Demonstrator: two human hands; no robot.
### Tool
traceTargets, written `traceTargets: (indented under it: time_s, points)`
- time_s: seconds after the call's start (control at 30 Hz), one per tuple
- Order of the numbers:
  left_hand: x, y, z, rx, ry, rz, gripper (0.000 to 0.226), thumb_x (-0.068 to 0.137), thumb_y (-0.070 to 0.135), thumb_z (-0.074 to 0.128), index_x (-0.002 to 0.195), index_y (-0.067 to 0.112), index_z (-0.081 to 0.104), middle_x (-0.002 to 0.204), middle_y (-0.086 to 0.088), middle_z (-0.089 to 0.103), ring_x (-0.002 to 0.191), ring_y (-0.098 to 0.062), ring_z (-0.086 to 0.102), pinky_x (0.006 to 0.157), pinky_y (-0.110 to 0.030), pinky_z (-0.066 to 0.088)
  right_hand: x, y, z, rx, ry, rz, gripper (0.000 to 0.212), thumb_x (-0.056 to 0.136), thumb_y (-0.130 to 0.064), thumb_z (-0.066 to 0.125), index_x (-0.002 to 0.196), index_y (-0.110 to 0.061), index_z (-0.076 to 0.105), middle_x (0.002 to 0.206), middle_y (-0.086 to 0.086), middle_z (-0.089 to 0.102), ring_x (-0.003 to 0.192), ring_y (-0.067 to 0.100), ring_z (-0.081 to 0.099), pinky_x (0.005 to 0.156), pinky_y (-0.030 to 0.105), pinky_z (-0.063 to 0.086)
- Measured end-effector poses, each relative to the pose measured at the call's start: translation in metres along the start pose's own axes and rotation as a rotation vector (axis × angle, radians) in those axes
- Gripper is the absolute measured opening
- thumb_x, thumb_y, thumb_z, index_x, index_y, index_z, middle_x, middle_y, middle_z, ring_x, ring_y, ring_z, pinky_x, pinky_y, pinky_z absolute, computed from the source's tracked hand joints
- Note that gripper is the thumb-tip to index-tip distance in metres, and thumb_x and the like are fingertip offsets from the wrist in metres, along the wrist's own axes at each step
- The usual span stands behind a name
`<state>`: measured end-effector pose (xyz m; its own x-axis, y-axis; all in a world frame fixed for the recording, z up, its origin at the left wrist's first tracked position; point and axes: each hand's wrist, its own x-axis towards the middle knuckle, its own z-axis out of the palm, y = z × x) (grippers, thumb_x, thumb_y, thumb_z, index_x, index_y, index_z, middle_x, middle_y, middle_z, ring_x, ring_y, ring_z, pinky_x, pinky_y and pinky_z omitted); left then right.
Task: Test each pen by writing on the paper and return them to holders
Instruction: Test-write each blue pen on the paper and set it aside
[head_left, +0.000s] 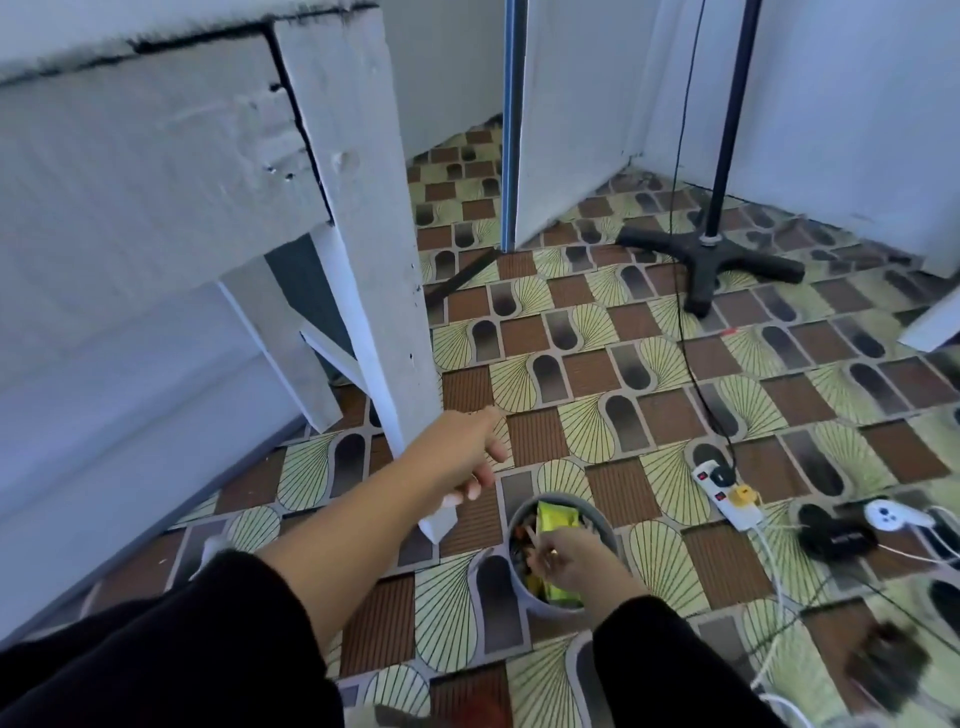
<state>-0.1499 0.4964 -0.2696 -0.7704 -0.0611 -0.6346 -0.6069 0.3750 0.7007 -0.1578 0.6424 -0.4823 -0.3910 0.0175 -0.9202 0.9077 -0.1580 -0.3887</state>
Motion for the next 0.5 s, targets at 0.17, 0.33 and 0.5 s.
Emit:
traceTargets:
  time_s: [0.17, 0.33, 0.5]
  points:
    - [0.005, -0.013, -0.001, 0.005, 0.016, -0.035, 0.046, 0.102, 0.037, 0.03, 0.089, 0.005, 0.06, 0.064, -0.008, 0.051, 0.047, -0.015, 0.041, 0.048, -0.022, 0.029, 0.031, 0.021, -0.004, 0.072, 0.112, 0.018, 0.014, 0.092, 0.01, 0.041, 0.099, 0.004, 0.052, 0.113, 0.019, 0.058, 0.081, 0.031, 0.057, 0.044, 0.031, 0.048]
    - [0.01, -0.022, -0.005, -0.009, 0.041, -0.04, 0.05, 0.102, 0.041, 0.032, 0.088, 0.005, 0.063, 0.066, -0.008, 0.053, 0.046, -0.015, 0.043, 0.043, -0.018, 0.03, 0.025, 0.015, -0.002, 0.036, 0.055, -0.042, 0.038, 0.097, -0.008, 0.047, 0.132, 0.005, 0.046, 0.099, 0.015, 0.056, 0.088, 0.027, 0.055, 0.077, 0.037, 0.053]
    - [0.013, -0.024, -0.016, -0.035, 0.058, -0.057, 0.047, 0.101, 0.042, 0.034, 0.085, 0.007, 0.061, 0.066, -0.008, 0.053, 0.048, -0.015, 0.042, 0.046, -0.02, 0.03, 0.016, 0.027, -0.015, 0.148, 0.101, 0.038, 0.049, 0.098, -0.029, 0.044, 0.143, -0.018, 0.03, 0.146, 0.014, 0.034, 0.131, 0.035, 0.036, 0.09, 0.049, 0.04]
